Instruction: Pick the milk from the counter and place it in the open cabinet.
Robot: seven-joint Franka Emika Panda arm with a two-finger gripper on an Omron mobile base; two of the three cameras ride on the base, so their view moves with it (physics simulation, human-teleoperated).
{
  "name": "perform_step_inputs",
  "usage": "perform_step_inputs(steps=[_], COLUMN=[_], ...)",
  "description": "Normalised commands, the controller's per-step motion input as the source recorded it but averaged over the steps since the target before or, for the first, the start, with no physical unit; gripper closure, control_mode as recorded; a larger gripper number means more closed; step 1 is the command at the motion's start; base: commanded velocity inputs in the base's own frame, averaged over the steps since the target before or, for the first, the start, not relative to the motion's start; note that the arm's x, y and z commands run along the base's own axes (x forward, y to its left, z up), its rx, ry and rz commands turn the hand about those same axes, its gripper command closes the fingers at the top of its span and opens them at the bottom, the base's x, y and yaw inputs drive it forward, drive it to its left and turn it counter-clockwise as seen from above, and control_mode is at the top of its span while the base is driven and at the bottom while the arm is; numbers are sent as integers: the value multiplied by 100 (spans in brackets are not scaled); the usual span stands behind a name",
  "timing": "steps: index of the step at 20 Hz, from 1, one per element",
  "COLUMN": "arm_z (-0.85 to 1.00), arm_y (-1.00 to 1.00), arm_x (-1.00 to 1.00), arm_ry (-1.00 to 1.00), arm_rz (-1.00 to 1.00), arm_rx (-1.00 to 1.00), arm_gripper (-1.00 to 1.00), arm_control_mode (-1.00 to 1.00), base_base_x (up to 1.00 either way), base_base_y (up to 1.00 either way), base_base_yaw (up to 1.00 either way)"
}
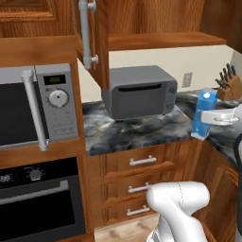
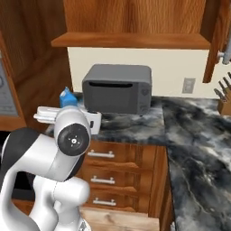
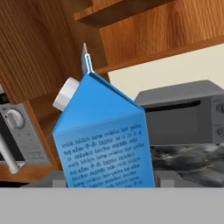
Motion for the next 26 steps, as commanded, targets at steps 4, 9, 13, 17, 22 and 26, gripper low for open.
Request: perform_step_inputs(steps=[4, 9, 13, 17, 22, 26], arm_z=[0, 0, 0, 0, 0, 0], arm_y=[0, 0, 0, 0, 0, 0], arm_x=[0, 0, 0, 0, 0, 0], arm_ry=[0, 0, 0, 0, 0, 0], arm_rz=[0, 0, 0, 0, 0, 0], arm_rx=[0, 0, 0, 0, 0, 0], arm_gripper=[100, 100, 100, 100, 100, 100], arm_control_mode=[100, 100, 100, 100, 100, 100], base_base_x=[40, 33, 61, 74, 49, 0], base_base_y=[-47, -41, -17, -22, -28, -5], base_base_yaw=[32, 22, 9, 5, 5, 0])
